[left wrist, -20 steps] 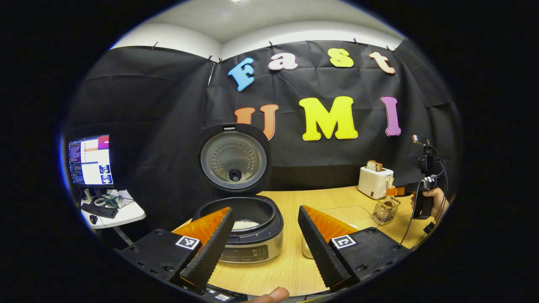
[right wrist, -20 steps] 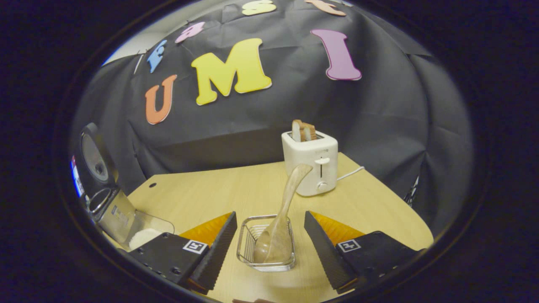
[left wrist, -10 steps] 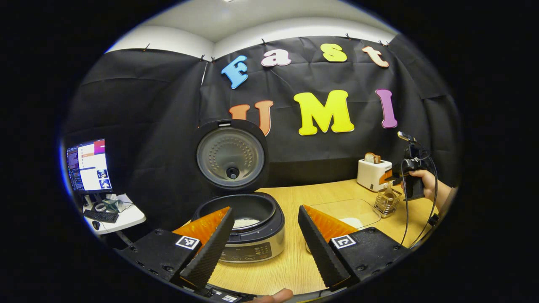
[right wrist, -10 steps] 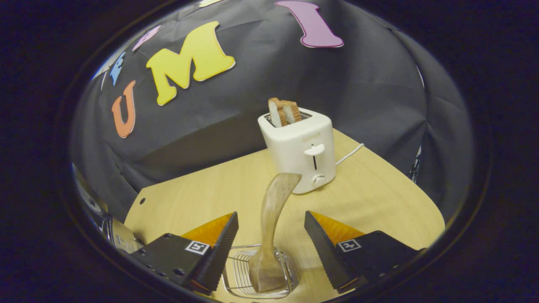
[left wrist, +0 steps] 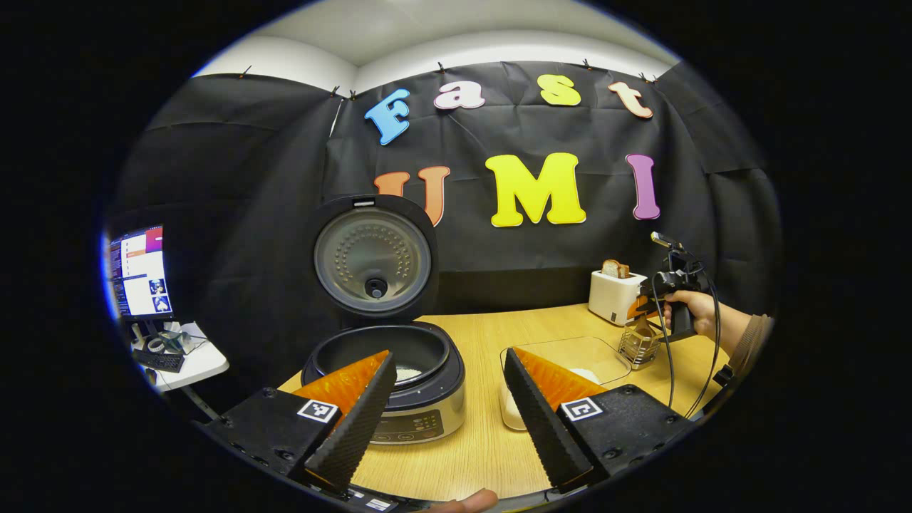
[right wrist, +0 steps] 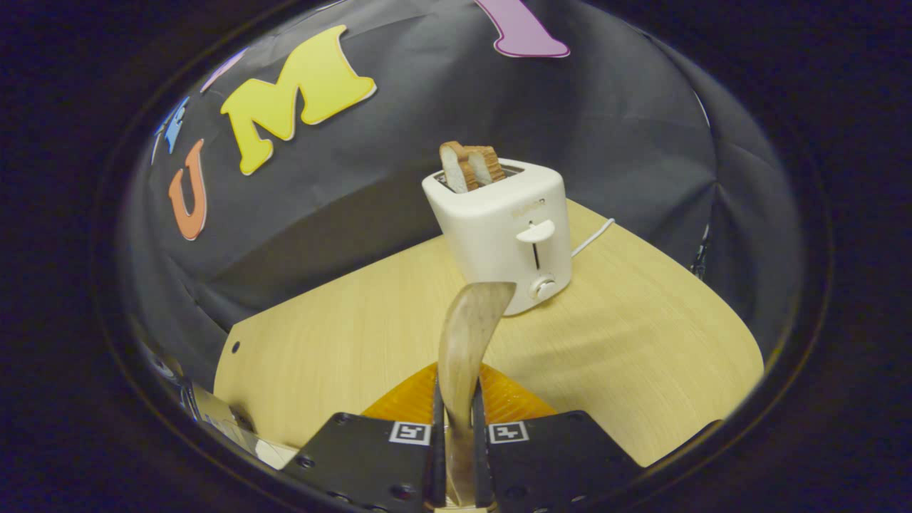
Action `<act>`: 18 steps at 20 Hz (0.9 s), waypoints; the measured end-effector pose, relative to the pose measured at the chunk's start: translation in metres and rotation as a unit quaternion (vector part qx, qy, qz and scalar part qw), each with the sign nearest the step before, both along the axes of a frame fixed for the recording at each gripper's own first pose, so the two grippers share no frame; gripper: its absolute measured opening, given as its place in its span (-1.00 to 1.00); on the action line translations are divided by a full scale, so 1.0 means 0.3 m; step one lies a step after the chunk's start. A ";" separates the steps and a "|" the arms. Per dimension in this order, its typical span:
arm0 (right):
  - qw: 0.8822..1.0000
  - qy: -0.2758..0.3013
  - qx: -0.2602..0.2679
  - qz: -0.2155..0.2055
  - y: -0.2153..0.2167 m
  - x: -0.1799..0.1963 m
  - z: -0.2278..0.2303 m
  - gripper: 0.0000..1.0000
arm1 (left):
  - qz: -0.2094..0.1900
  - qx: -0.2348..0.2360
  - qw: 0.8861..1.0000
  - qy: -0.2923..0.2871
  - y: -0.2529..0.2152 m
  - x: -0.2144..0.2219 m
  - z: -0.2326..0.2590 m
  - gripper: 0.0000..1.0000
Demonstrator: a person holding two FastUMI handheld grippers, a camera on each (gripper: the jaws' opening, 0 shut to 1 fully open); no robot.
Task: Close the left gripper, press the button to open the rice cooker; take a wooden spoon from the chopstick holder with the right hand, scoop a spoonful of rice and pour it into the rice cooker, then put the wooden spoon back into the chopstick holder.
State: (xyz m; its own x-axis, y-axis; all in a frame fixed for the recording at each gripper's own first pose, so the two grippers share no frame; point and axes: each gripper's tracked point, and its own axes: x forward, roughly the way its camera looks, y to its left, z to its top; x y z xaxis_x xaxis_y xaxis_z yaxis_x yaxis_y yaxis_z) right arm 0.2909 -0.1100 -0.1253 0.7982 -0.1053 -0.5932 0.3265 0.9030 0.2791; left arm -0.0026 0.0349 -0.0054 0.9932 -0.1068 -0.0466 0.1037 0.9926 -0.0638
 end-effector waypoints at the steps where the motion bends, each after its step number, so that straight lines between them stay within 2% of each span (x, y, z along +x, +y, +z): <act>1: 1.000 0.001 0.002 -0.005 0.000 0.004 -0.002 -0.72 | -0.001 -0.002 1.000 0.000 0.005 0.003 -0.001 0.95; 2: 1.000 0.005 -0.003 -0.015 -0.007 -0.002 -0.004 -0.73 | -0.001 -0.003 1.000 0.000 0.013 0.001 0.000 1.00; 3: 1.000 0.010 -0.005 -0.022 -0.019 -0.032 0.021 -0.72 | 0.000 -0.005 1.000 0.000 0.021 0.001 0.001 0.95; 4: 1.000 0.011 -0.009 -0.023 -0.008 -0.012 0.003 -0.82 | 0.001 -0.006 1.000 -0.002 0.029 0.002 0.004 0.95; 8: 0.999 -0.012 -0.028 -0.016 0.024 -0.038 0.077 -0.83 | 0.008 -0.012 1.000 0.004 0.058 0.000 -0.007 0.94; 14: 0.995 -0.056 -0.084 -0.014 0.063 -0.095 0.250 -0.83 | 0.001 -0.001 1.000 -0.019 0.038 -0.029 0.037 0.94; 18: 0.988 -0.097 -0.123 -0.002 0.150 -0.138 0.391 -0.83 | -0.009 -0.005 1.000 -0.026 0.027 -0.043 0.054 0.94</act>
State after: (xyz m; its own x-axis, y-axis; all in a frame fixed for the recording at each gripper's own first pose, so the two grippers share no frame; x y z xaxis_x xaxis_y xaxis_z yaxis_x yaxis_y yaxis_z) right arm 0.2494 -0.0649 -0.0080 0.8935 -0.2307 -0.3854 0.2928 0.9498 0.1101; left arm -0.0155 0.0430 0.0110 0.9922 -0.1244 0.0066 0.1246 0.9900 -0.0669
